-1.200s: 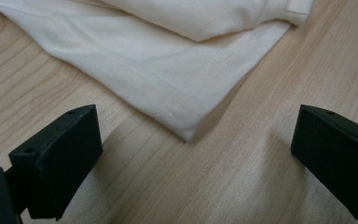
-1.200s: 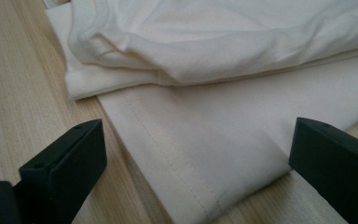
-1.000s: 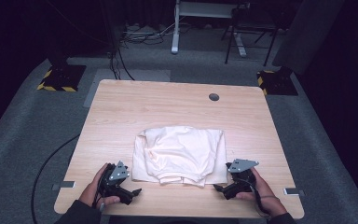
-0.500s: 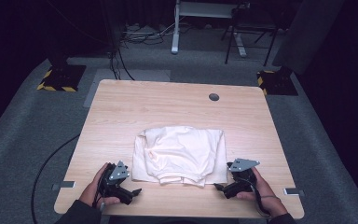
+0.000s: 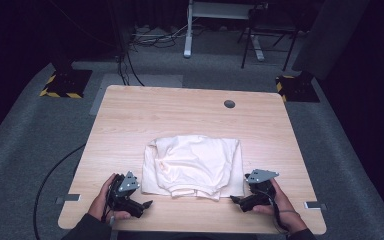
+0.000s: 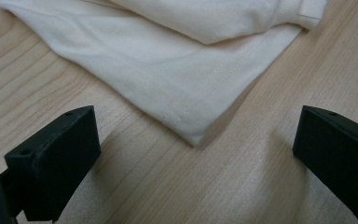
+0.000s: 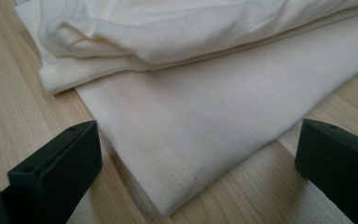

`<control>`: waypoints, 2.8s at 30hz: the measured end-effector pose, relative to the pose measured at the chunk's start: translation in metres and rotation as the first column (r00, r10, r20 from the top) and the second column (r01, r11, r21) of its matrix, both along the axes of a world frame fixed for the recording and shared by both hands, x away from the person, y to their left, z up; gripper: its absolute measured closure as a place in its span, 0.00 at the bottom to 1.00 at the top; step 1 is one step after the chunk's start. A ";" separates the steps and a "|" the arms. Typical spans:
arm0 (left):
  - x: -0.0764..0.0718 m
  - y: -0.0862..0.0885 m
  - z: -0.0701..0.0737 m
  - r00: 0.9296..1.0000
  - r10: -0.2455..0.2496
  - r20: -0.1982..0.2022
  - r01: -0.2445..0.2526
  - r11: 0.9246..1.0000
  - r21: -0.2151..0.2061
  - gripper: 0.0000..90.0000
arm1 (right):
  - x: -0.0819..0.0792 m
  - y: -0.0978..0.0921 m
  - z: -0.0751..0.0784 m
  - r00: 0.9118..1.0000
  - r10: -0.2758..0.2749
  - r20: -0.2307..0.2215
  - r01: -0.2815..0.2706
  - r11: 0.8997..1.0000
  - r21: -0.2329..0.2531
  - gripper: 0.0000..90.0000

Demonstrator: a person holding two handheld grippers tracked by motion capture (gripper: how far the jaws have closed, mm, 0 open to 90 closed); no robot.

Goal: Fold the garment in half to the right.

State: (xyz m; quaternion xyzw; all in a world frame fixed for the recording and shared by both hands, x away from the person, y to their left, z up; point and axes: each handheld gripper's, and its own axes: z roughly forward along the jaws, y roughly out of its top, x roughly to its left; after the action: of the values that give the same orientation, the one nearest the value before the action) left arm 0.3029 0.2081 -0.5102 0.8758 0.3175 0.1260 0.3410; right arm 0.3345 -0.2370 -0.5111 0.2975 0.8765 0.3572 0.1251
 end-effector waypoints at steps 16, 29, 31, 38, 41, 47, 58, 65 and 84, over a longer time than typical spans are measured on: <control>0.003 -0.003 0.010 1.000 -0.021 0.023 0.021 0.999 0.029 0.04 | -0.009 0.012 0.011 0.992 0.066 0.105 -0.064 0.998 -0.023 0.04; 0.012 0.000 0.020 0.999 -0.017 0.030 0.018 1.000 -0.016 0.04 | -0.013 0.026 0.014 0.987 0.101 0.128 -0.097 0.995 -0.036 0.04; 0.013 0.001 0.021 0.999 -0.015 0.032 0.016 1.000 -0.017 0.04 | -0.013 0.027 0.015 0.987 0.100 0.127 -0.097 0.995 -0.034 0.04; 0.016 0.000 0.023 0.999 -0.013 0.037 0.014 1.000 -0.011 0.04 | -0.013 0.033 0.017 0.984 0.110 0.138 -0.106 0.994 -0.034 0.04; 0.017 -0.001 0.024 0.999 -0.014 0.035 0.014 1.000 -0.003 0.05 | -0.013 0.036 0.018 0.983 0.118 0.142 -0.113 0.993 -0.037 0.04; 0.020 -0.002 0.025 0.999 -0.018 0.035 0.018 1.000 -0.002 0.05 | -0.014 0.046 0.021 0.978 0.145 0.150 -0.140 0.989 -0.044 0.05; 0.027 -0.004 0.026 0.999 -0.011 0.035 0.010 1.000 0.008 0.05 | -0.013 0.070 0.031 0.964 0.197 0.179 -0.191 0.980 -0.051 0.05; 0.031 -0.005 0.028 0.999 -0.002 0.042 0.001 1.000 0.024 0.05 | -0.011 0.085 0.032 0.956 0.226 0.189 -0.218 0.974 -0.060 0.05; 0.045 -0.013 0.032 0.999 -0.006 0.047 0.005 1.000 0.019 0.05 | -0.011 0.114 0.032 0.938 0.290 0.191 -0.277 0.956 -0.091 0.05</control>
State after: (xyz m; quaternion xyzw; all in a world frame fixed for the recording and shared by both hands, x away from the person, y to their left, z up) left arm 0.3483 0.1953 -0.4785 0.8766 0.3060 0.1485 0.3403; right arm 0.3236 -0.1234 -0.4793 0.1262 0.9038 0.3720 0.1700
